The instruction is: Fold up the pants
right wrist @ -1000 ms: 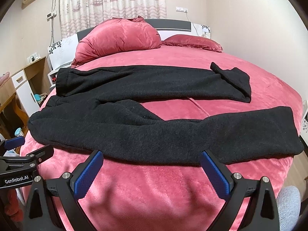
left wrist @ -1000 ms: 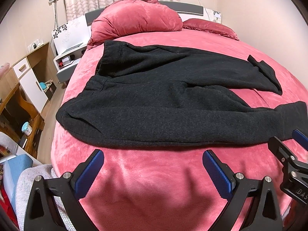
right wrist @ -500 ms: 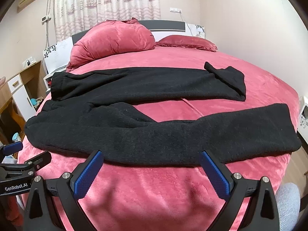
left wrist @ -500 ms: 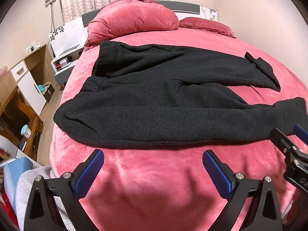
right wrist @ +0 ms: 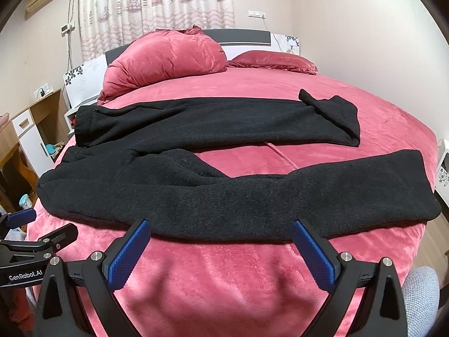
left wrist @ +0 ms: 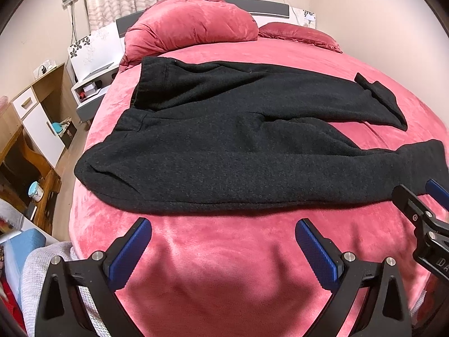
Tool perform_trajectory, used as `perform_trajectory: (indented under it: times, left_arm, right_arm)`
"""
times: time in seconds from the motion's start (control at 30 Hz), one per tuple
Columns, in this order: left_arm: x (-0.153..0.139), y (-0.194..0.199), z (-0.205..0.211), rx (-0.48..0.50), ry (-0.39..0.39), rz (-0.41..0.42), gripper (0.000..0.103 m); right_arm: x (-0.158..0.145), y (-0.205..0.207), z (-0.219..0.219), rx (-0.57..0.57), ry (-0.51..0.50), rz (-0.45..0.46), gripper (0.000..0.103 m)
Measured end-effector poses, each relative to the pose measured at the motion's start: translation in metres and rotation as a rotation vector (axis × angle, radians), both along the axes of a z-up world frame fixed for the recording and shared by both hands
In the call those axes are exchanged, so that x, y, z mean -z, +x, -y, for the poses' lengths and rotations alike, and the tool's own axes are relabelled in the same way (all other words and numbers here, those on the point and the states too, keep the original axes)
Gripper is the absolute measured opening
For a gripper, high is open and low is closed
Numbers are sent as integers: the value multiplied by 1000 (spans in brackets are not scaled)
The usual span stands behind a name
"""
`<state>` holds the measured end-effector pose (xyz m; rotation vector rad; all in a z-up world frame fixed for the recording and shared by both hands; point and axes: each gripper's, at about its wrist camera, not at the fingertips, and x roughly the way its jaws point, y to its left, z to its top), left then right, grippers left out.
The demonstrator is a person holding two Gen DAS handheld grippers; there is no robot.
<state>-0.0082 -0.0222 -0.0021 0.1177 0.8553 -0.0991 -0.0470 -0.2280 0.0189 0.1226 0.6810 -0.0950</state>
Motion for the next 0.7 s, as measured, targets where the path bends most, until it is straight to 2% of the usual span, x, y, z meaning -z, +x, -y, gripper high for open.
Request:
perform_trajectory:
  times: [0.3, 0.4, 0.47, 0.53, 0.57, 0.6, 0.7]
  left_arm:
    - [4, 4, -1, 14, -26, -44, 103]
    - [9, 8, -4, 63, -96, -106, 103]
    - [13, 13, -8, 102, -185, -164, 103]
    - [17, 19, -13, 100, -249, -224, 103]
    - [18, 22, -15, 83, -254, -236, 103]
    - [17, 24, -17, 68, -245, -230, 103]
    - [-1, 29, -24, 74, -209, -112, 103]
  right_arm:
    - [2, 1, 1, 3, 3, -5, 102]
    - [5, 3, 2, 6, 8, -14, 102]
    - [5, 5, 3, 10, 6, -14, 102]
    - [6, 8, 5, 17, 0, -12, 102]
    - [6, 9, 6, 21, -4, -8, 102]
    - [6, 10, 8, 26, -8, -6, 102]
    - [6, 18, 14, 47, -28, -1, 102]
